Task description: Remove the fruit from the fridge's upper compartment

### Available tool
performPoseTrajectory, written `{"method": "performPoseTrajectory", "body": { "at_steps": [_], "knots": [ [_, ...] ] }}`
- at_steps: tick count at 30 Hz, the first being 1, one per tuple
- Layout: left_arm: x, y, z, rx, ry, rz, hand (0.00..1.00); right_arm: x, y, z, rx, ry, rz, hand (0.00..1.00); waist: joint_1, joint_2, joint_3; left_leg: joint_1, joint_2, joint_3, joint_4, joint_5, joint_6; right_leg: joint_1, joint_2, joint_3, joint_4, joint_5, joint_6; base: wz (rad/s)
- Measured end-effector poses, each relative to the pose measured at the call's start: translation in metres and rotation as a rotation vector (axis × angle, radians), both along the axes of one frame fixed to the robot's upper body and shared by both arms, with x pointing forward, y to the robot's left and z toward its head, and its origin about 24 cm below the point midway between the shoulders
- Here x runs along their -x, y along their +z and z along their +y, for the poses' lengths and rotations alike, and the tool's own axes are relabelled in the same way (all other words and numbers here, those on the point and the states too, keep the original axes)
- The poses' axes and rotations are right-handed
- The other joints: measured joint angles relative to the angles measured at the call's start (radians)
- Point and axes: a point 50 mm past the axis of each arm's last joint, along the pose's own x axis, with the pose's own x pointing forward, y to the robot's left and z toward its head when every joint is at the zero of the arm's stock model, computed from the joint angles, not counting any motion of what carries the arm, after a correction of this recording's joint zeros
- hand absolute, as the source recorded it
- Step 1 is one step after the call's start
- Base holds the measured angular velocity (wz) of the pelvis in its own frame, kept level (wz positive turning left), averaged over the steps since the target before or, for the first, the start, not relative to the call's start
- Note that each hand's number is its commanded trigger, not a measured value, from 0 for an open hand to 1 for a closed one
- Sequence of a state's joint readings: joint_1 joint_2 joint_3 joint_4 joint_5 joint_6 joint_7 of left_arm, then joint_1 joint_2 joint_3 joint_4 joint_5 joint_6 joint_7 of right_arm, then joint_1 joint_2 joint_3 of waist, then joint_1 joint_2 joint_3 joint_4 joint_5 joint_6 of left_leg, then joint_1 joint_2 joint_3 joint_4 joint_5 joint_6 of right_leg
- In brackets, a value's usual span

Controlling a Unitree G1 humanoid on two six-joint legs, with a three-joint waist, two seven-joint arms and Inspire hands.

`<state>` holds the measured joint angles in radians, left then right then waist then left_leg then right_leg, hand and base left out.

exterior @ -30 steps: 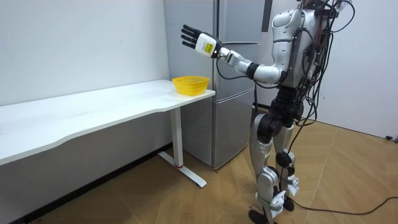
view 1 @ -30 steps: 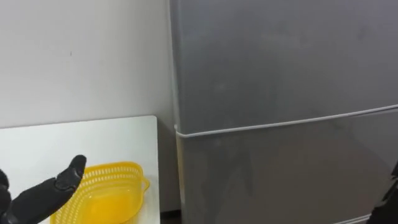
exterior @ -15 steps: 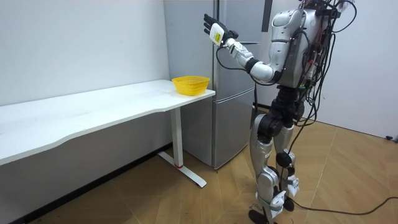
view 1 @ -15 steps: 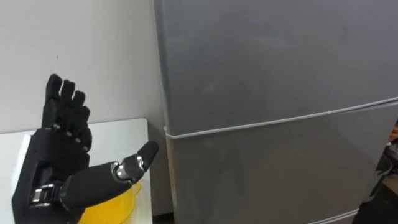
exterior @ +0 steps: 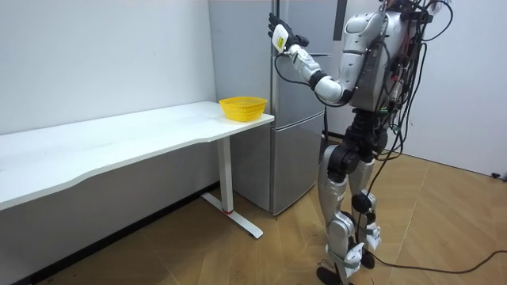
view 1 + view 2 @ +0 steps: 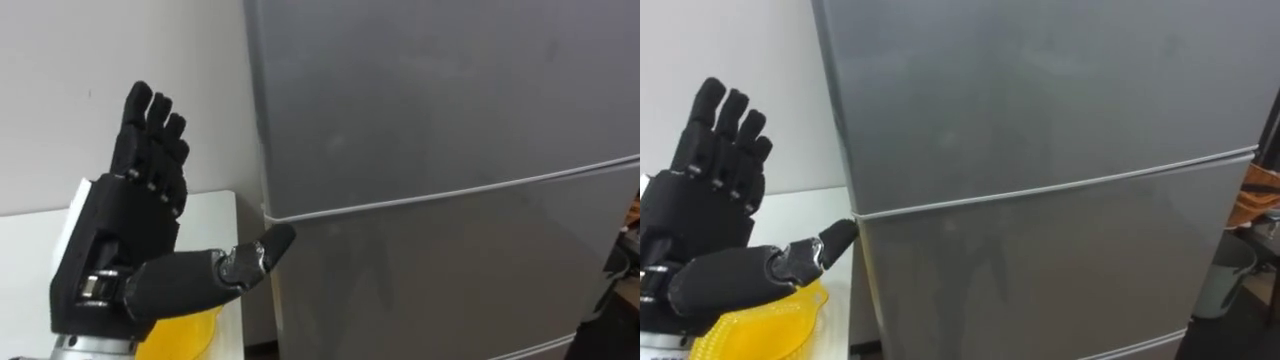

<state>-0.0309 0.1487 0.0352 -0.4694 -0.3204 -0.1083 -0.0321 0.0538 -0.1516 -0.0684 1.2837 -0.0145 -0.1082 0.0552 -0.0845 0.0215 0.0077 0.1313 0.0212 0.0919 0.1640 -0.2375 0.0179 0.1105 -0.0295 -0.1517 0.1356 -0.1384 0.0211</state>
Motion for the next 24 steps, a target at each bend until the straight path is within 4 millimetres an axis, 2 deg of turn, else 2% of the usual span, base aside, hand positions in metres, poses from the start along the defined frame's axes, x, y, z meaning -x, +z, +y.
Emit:
{"method": "performPoseTrajectory", "body": {
  "at_steps": [4, 10, 15, 24],
  "knots": [
    [-0.005, -0.003, 0.000, -0.012, 0.002, 0.036, 0.00, -0.001, 0.000, -0.001, 0.021, -0.009, 0.000, 0.00, -0.002, 0.007, 0.0043, -0.002, 0.000, 0.018, 0.000, 0.000, 0.000, -0.010, 0.001, 0.013, 0.001, 0.000, 0.000, -0.11],
    [-0.008, -0.007, -0.001, -0.017, -0.001, 0.087, 0.00, -0.001, 0.000, -0.001, 0.021, -0.009, 0.010, 0.00, -0.008, 0.010, 0.0024, -0.005, 0.001, 0.022, -0.001, 0.000, 0.000, -0.015, 0.002, 0.017, 0.002, 0.000, 0.000, -0.01],
    [-0.009, -0.010, -0.002, -0.107, 0.050, 0.113, 0.00, -0.004, 0.001, -0.002, 0.020, 0.024, 0.012, 0.00, -0.023, 0.014, -0.0002, -0.003, 0.001, 0.027, 0.001, 0.000, 0.000, -0.014, 0.002, 0.023, 0.001, 0.000, 0.000, -0.04],
    [-0.011, -0.016, -0.013, -0.176, 0.033, 0.154, 0.00, -0.007, 0.001, -0.002, 0.005, 0.029, 0.010, 0.00, -0.054, 0.021, -0.0027, -0.001, 0.001, 0.034, 0.000, 0.000, 0.000, -0.014, 0.002, 0.031, 0.000, 0.000, 0.000, -0.02]
  ]
}}
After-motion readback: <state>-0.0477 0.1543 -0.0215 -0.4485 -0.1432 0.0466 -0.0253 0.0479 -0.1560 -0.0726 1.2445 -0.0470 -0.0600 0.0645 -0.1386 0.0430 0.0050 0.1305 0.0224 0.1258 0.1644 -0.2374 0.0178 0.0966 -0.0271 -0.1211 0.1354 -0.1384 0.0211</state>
